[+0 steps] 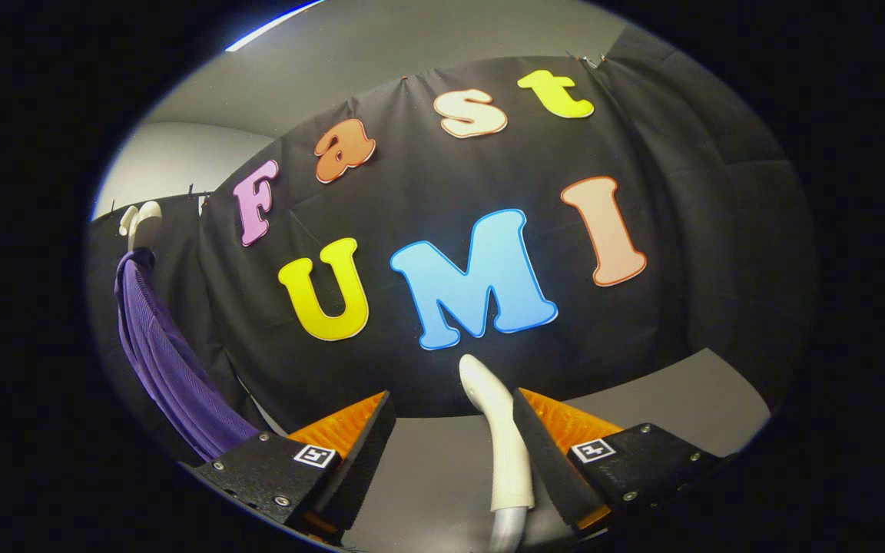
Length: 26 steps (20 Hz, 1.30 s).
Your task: Iron the clothes twice with a garment steamer, once on the left side and once on the right side.
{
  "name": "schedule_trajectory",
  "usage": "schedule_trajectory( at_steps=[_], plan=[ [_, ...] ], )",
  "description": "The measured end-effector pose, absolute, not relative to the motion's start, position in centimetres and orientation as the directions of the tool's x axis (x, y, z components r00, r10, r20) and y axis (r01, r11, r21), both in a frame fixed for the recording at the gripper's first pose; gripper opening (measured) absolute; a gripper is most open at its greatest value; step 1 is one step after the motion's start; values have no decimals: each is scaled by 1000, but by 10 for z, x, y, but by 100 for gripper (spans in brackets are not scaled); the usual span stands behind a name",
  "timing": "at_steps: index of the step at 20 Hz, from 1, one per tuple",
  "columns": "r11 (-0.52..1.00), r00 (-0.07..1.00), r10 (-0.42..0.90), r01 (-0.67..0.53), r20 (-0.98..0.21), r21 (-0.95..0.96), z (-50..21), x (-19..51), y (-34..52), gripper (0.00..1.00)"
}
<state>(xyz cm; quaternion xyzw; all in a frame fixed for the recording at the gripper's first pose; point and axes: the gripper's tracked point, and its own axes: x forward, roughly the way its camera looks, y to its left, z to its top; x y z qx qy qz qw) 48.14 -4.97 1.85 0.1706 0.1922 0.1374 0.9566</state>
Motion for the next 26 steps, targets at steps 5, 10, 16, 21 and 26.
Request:
schedule_trajectory(
  at_steps=[5,10,16,21,26],
  plan=[
    [865,807,375,-127,-456,486,-23,502,-49,95],
    [869,726,390,-85,-567,488,-69,500,-62,95],
    [811,616,482,-46,-622,583,-94,487,-52,94],
    [766,590,526,-14,-612,643,-98,485,-54,81],
    [626,535,645,39,-546,779,-98,479,-39,48]
  ],
)
